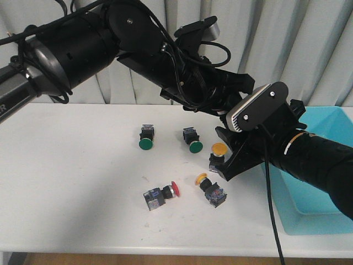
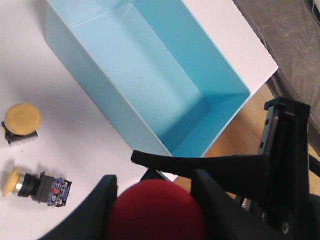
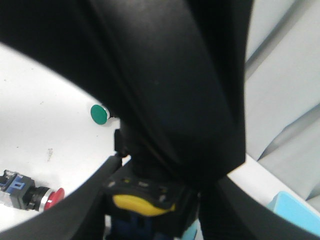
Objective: Pick red and yellow buttons and place in box
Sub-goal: 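Carry the red button toward the right gripper and hand it over, then move the red button over the blue box with right gripper, release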
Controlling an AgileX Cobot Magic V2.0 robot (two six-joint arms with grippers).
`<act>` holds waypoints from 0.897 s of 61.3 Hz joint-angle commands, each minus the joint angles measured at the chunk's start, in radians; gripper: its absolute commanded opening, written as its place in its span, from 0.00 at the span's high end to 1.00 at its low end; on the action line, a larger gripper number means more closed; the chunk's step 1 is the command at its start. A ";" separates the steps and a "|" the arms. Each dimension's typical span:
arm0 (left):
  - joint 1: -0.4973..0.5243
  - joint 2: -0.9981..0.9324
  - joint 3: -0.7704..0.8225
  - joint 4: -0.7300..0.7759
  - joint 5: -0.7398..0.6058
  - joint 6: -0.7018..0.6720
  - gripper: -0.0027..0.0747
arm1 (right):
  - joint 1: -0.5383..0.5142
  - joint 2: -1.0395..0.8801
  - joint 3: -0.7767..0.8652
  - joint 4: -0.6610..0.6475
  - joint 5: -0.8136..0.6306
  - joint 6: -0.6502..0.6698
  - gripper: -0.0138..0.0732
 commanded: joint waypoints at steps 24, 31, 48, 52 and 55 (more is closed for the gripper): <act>-0.026 -0.061 -0.030 -0.060 0.082 0.132 0.23 | -0.002 -0.008 -0.030 0.009 -0.068 0.018 0.84; -0.026 -0.078 -0.030 0.006 0.083 0.132 0.24 | -0.026 -0.008 -0.030 0.031 -0.064 0.018 0.84; -0.025 -0.161 -0.030 0.310 0.078 0.125 0.26 | -0.169 -0.027 -0.032 0.139 -0.045 0.018 0.84; -0.025 -0.178 -0.030 0.410 0.088 0.120 0.27 | -0.202 -0.043 -0.033 0.145 -0.043 0.018 0.84; -0.025 -0.189 -0.030 0.467 0.099 0.120 0.29 | -0.231 -0.061 -0.033 0.150 -0.041 0.018 0.84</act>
